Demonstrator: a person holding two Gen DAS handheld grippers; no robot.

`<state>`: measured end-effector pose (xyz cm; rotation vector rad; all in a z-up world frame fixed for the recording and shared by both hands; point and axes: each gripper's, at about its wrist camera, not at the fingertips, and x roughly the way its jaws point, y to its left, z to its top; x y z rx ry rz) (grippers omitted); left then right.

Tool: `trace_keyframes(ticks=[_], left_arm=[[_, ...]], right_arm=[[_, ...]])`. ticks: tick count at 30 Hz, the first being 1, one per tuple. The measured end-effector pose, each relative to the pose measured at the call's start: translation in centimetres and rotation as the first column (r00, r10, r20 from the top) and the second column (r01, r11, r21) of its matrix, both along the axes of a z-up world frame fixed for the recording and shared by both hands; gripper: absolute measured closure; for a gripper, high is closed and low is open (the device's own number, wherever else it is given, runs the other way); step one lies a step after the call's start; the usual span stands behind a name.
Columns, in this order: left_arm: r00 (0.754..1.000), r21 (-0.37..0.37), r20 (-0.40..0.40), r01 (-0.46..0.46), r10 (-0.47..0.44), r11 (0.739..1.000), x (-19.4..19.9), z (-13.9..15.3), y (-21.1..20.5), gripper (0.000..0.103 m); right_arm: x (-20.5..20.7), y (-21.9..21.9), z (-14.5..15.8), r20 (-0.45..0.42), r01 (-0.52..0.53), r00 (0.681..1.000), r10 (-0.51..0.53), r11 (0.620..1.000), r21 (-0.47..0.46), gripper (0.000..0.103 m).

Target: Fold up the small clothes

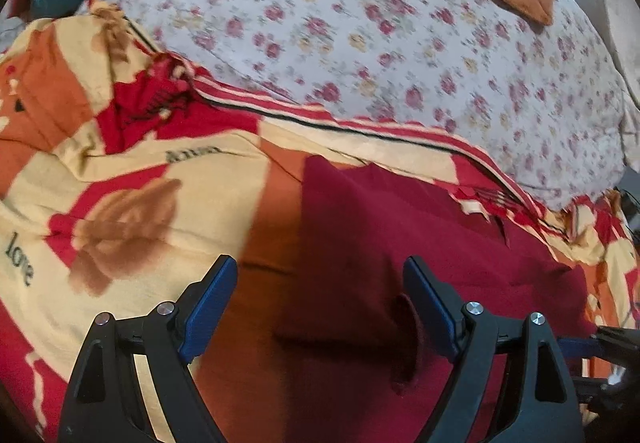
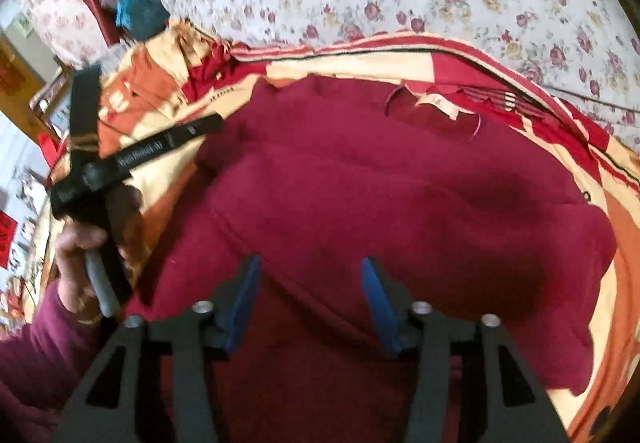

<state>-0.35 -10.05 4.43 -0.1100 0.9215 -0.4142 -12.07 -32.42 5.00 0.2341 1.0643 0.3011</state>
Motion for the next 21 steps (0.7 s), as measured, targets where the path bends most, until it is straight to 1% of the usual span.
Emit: trace_keyframes(ticks=[1, 2, 3, 4, 7, 9, 12, 14, 18, 21], left_arm=[[0.999, -0.008, -0.014, 0.038, -0.038, 0.999, -0.3, 0.0, -0.5, 0.043], [0.997, -0.011, -0.02, 0.069, -0.069, 0.998, -0.5, -0.1, -0.9, 0.051], [0.995, -0.008, -0.021, 0.093, -0.093, 0.996, -0.8, -0.1, -1.3, 0.054], [0.993, 0.008, -0.017, 0.115, -0.115, 0.993, -1.2, -0.1, -1.8, 0.054], [0.989, 0.098, 0.021, 0.143, -0.146, 0.985, -2.1, -0.3, -3.3, 0.055], [0.986, 0.117, 0.026, 0.161, -0.165, 0.98, -2.4, -0.3, -4.0, 0.06], [0.983, 0.138, 0.055, 0.165, -0.174, 0.977, -2.8, 0.1, -4.1, 0.064], [0.984, 0.139, 0.07, 0.152, -0.163, 0.978, -2.8, 0.4, -3.9, 0.064], [0.987, 0.098, 0.085, 0.127, -0.136, 0.987, -2.6, 1.0, -3.2, 0.064], [0.977, 0.078, 0.146, 0.144, -0.154, 0.987, -3.3, 2.1, -3.1, 0.064]], right_arm=[[-0.3, 0.0, -0.2, -0.003, 0.002, 1.0, -0.002, 1.0, -0.005, 0.043], [-0.1, 0.0, -0.3, -0.007, 0.003, 1.0, -0.003, 1.0, -0.012, 0.043], [-0.4, -0.1, -0.6, -0.011, 0.005, 1.0, -0.006, 1.0, -0.019, 0.043], [-0.9, -0.3, -0.8, -0.016, 0.01, 1.0, -0.01, 1.0, -0.018, 0.043], [-2.1, -1.6, -1.0, -0.019, 0.046, 0.999, -0.046, 0.999, 0.003, 0.043], [-3.2, -3.1, -0.8, -0.01, 0.091, 0.996, -0.091, 0.996, 0.021, 0.043], [-5.0, -6.0, -0.5, -0.001, 0.188, 0.982, -0.188, 0.981, 0.045, 0.042], [-6.0, -7.6, -0.3, 0.002, 0.235, 0.972, -0.235, 0.971, 0.054, 0.041], [-8.0, -10.5, -0.7, -0.026, 0.32, 0.947, -0.319, 0.942, 0.099, 0.041], [-8.5, -10.8, -1.0, -0.035, 0.336, 0.942, -0.334, 0.937, 0.094, 0.041]])
